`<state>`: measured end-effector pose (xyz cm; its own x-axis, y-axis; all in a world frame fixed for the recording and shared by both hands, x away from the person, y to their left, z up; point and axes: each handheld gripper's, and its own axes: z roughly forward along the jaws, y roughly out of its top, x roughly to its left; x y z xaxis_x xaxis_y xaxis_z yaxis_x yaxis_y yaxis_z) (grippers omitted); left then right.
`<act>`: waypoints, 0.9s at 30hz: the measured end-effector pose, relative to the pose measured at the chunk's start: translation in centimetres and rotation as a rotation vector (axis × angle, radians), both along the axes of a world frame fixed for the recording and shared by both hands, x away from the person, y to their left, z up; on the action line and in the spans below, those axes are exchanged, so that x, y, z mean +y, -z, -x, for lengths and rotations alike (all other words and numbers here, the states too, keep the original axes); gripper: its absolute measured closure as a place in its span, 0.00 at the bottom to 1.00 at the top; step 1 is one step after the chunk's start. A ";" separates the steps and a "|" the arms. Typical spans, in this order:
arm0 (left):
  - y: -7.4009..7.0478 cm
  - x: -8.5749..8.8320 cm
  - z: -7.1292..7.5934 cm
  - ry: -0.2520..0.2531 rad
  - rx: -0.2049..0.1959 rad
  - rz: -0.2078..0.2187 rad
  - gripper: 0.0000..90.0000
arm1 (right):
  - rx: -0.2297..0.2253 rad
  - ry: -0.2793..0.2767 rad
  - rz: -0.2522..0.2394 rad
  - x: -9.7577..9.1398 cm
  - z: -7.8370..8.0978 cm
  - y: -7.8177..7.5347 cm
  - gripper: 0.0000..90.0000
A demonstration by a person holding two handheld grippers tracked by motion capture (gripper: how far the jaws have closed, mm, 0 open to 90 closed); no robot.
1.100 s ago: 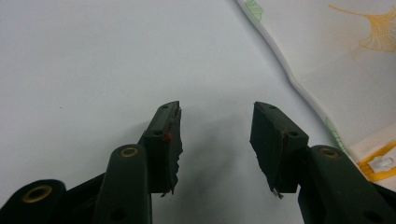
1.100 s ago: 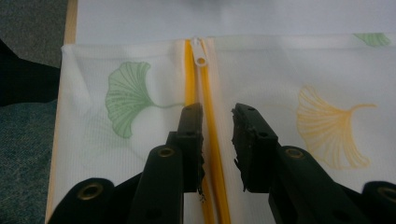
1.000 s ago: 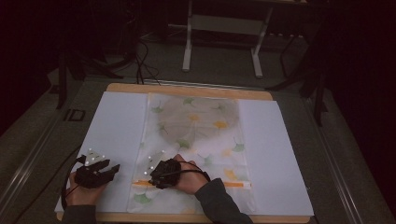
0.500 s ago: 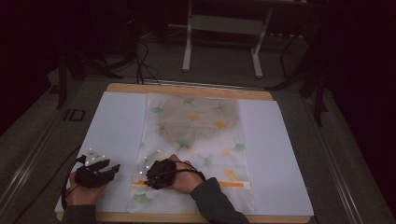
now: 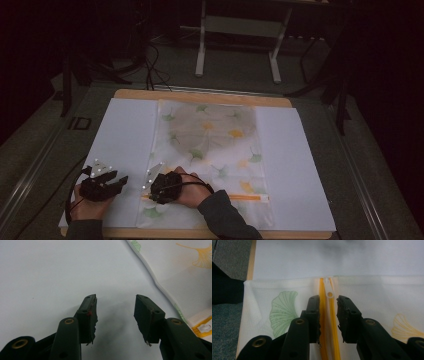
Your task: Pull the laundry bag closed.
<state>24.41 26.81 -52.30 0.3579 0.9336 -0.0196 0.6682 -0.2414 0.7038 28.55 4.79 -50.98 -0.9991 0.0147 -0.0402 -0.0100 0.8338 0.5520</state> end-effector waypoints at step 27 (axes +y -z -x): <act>0.0 0.1 0.0 -0.002 0.001 0.003 0.59 | -0.008 -0.023 0.134 3.0 -0.1 0.3 0.90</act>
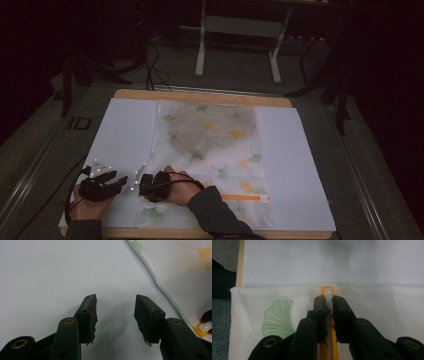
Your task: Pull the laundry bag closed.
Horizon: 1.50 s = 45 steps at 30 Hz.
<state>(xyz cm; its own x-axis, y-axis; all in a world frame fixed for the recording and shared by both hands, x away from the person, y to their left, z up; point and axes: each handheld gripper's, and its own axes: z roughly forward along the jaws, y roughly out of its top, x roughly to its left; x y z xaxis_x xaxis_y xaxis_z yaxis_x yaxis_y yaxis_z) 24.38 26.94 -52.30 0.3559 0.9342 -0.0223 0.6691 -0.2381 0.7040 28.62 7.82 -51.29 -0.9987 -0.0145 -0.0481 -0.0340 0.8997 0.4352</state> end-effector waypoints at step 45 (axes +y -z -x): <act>-1.1 -2.3 0.6 0.189 0.088 0.100 0.62 | -0.063 0.015 -0.071 -1.6 1.0 -0.6 0.93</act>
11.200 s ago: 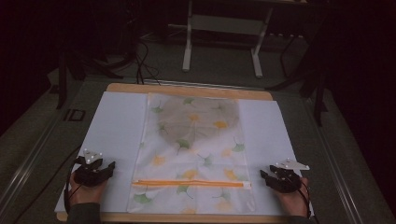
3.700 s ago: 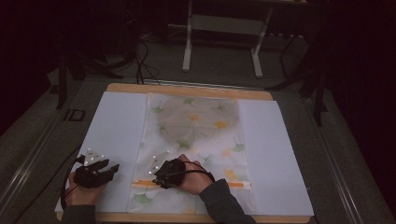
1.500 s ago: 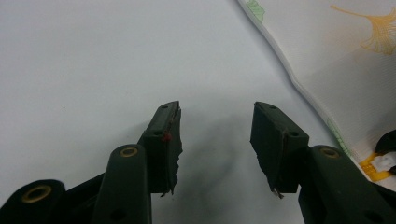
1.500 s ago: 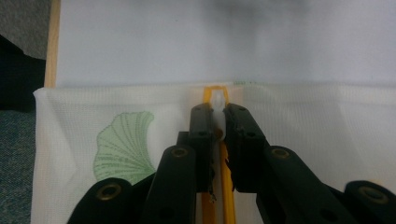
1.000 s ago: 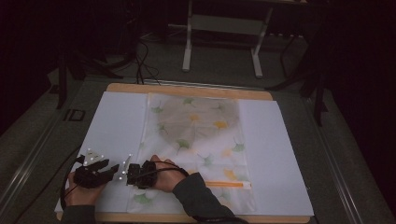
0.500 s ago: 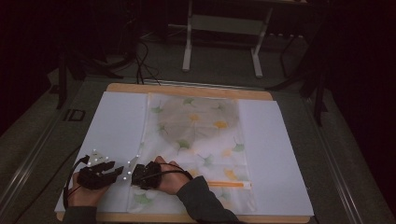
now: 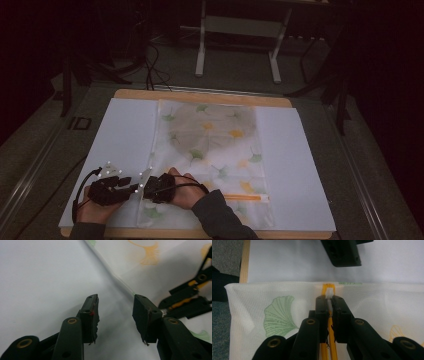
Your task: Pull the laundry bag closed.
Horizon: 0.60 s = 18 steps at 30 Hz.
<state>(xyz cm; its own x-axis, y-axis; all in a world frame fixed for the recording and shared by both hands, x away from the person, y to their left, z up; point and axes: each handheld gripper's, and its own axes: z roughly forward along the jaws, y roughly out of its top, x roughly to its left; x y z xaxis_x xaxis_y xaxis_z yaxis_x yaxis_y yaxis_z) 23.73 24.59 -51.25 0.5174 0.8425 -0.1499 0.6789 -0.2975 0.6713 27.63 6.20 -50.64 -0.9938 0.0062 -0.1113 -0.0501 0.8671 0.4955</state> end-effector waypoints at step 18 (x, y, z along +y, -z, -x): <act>-0.1 -0.8 1.5 0.096 0.075 0.080 0.60 | -0.011 0.006 -0.019 -0.1 0.0 -0.1 0.94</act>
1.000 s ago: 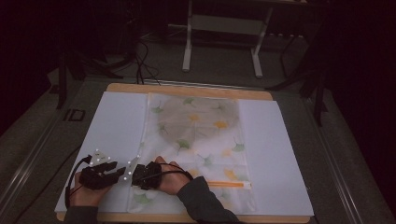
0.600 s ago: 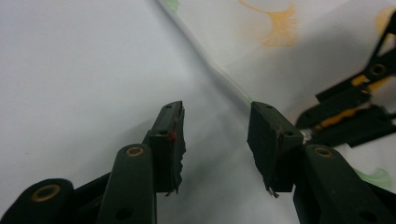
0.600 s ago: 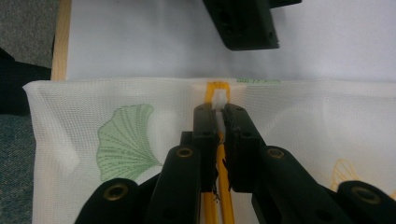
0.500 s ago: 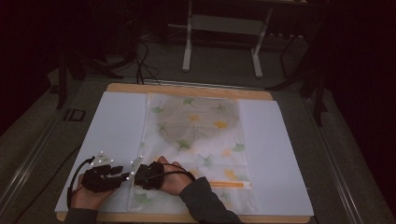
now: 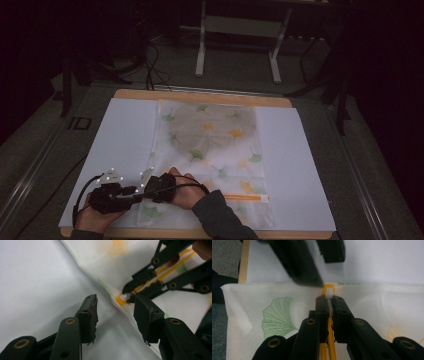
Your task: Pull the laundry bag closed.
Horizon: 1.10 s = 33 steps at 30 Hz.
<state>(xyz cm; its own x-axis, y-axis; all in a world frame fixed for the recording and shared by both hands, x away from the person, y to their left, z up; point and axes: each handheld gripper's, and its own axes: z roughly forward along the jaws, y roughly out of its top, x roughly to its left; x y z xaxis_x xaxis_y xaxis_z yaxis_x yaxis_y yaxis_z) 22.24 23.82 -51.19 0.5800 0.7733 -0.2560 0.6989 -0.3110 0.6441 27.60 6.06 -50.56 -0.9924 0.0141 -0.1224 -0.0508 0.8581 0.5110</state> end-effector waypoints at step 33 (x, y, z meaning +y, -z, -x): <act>2.0 -1.1 -1.6 0.117 0.127 0.126 0.84 | -0.036 -0.021 -0.047 -0.6 0.2 -1.5 0.93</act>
<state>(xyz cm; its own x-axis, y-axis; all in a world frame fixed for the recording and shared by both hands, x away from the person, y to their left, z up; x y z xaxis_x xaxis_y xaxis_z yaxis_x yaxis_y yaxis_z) 23.86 22.68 -53.22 0.6210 0.6595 -0.4235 0.7409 -0.3176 0.5918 27.43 5.47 -49.03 -0.9875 0.0003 -0.1579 -0.0874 0.8318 0.5481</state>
